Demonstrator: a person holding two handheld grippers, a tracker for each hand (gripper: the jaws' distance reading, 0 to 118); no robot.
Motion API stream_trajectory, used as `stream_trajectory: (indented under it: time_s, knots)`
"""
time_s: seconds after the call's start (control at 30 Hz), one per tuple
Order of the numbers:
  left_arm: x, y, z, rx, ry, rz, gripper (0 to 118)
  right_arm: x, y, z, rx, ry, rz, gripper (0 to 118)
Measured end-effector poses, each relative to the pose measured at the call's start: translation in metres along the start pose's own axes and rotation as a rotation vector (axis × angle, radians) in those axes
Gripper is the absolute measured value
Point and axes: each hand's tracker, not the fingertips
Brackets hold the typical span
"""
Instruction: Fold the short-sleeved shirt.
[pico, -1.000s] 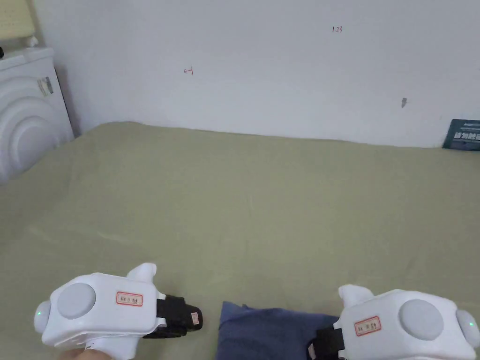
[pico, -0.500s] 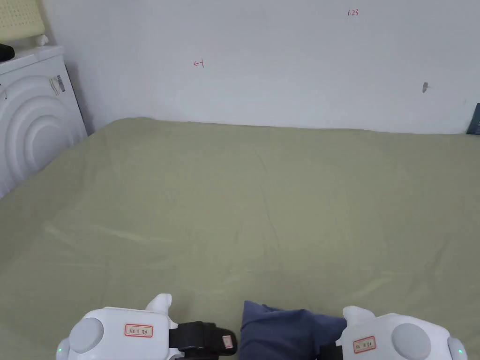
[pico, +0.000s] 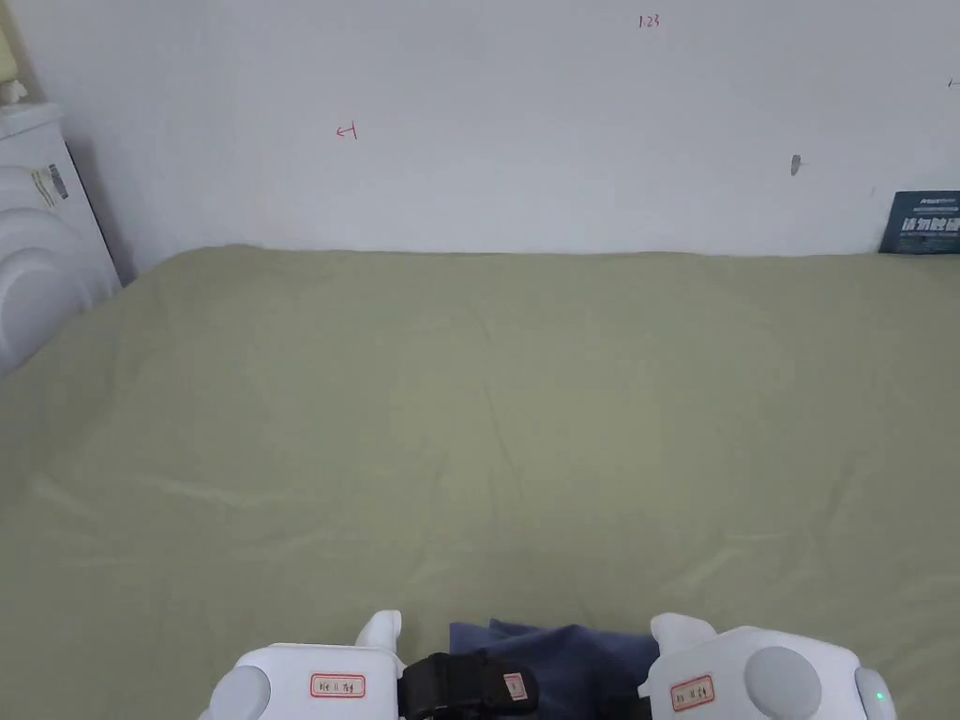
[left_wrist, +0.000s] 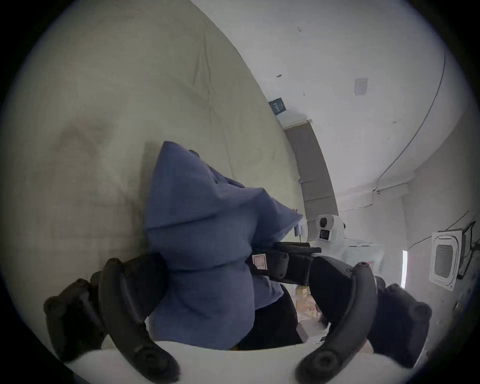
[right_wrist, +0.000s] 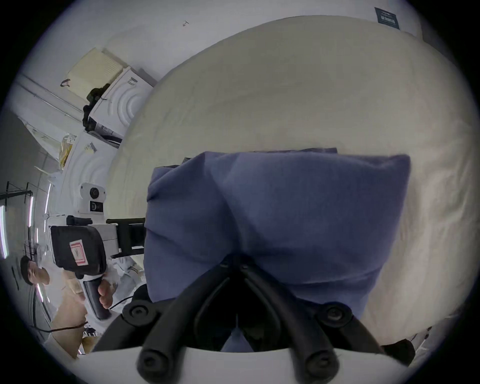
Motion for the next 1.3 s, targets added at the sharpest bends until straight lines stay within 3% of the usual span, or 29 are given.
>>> stream_trajectory:
  time_s: [0.1,0.13,0.17,0.2,0.33,0.47,0.9,1.07,1.3]
  knots:
    - [0.001,-0.004,0.005,0.029,-0.016,0.067,105,-0.001,0.0,0.001,0.001,-0.001,-0.004,0]
    - [0.002,-0.003,0.007,0.022,-0.015,0.061,79,-0.001,-0.001,0.002,0.003,-0.001,-0.005,0]
    - [0.003,-0.004,0.007,0.01,0.029,0.039,37,-0.001,-0.001,0.003,0.006,-0.001,-0.006,0]
    - [0.005,-0.004,0.005,-0.004,0.11,-0.013,26,-0.001,-0.001,0.003,0.007,-0.001,-0.009,0]
    - [0.0,-0.004,0.001,-0.001,0.071,0.034,26,0.001,-0.002,0.003,0.011,0.006,-0.02,0]
    - [0.008,-0.004,0.001,-0.006,0.116,-0.019,26,0.001,-0.002,0.003,0.011,0.011,-0.025,0]
    - [0.01,0.002,0.016,-0.003,0.126,-0.015,23,-0.002,-0.003,0.015,0.025,0.026,-0.044,0]
    - [0.008,0.007,0.031,-0.001,0.112,-0.032,23,-0.018,0.0,0.012,0.032,0.012,0.002,0]
    - [-0.012,0.031,0.097,0.027,0.165,-0.043,22,-0.059,0.004,-0.011,0.015,0.076,0.036,0]
